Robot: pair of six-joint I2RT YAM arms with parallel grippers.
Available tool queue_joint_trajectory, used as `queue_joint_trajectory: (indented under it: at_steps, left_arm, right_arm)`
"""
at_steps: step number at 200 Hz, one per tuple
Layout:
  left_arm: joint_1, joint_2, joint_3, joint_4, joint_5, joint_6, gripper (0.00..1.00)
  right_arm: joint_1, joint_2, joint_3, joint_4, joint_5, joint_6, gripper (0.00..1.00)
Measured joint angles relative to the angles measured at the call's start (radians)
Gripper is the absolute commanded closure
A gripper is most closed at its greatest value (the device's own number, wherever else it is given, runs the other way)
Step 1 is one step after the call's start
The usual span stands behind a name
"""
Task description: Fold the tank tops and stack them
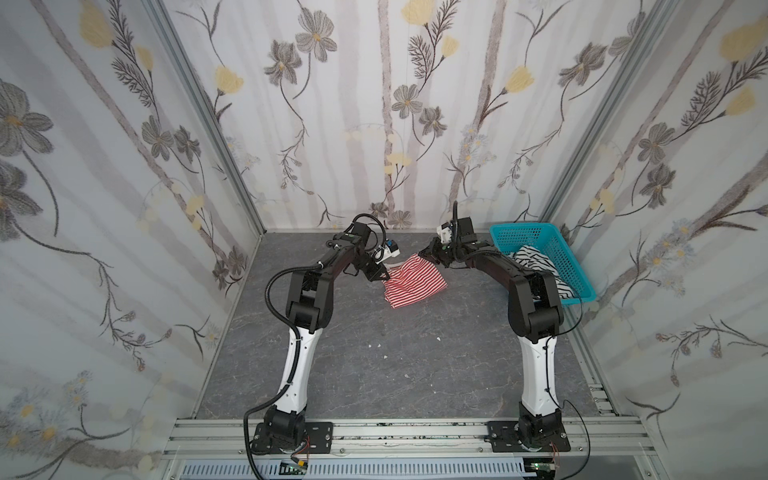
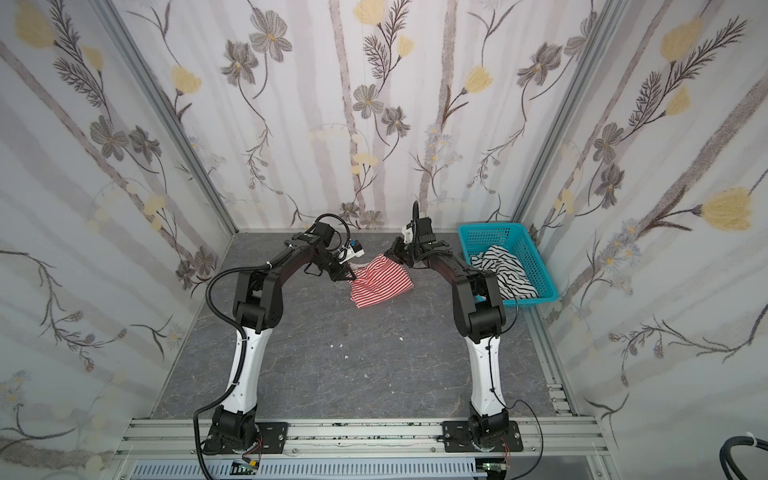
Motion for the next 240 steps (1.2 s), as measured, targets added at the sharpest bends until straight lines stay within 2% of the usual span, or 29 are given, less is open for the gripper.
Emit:
queue_joint_trajectory:
  at_steps: [8, 35, 57, 65, 98, 131, 178, 240]
  left_arm:
    - [0.003, 0.034, 0.056, 0.002, -0.007, -0.024, 0.73]
    - [0.009, 0.1, 0.189, 0.007, -0.034, -0.117, 0.66]
    - [0.011, 0.1, 0.213, 0.021, -0.043, -0.179, 0.59]
    - [0.011, 0.093, 0.21, 0.026, -0.043, -0.2, 0.59]
    - [-0.002, -0.011, 0.1, 0.04, -0.033, -0.259, 0.59]
    - [-0.054, -0.104, -0.048, 0.095, -0.023, -0.267, 0.59]
    - [-0.098, -0.079, -0.146, 0.147, -0.051, -0.29, 0.59]
    - [-0.097, -0.064, -0.198, 0.241, -0.089, -0.294, 0.59]
  right_arm:
    - [-0.007, 0.002, 0.0, -0.001, 0.009, 0.005, 0.93]
    - [-0.021, 0.002, -0.011, 0.017, 0.06, 0.018, 0.7]
    - [-0.021, -0.009, -0.046, 0.021, 0.106, 0.026, 0.58]
    - [-0.02, -0.026, -0.074, 0.024, 0.124, 0.027, 0.56]
    - [0.0, -0.13, -0.201, 0.049, 0.188, 0.032, 0.59]
    - [0.039, -0.136, -0.22, 0.072, 0.192, 0.011, 0.69]
    - [0.053, 0.005, -0.112, 0.068, 0.158, 0.007, 0.78]
    - [-0.005, 0.113, -0.03, 0.007, 0.185, 0.081, 0.79]
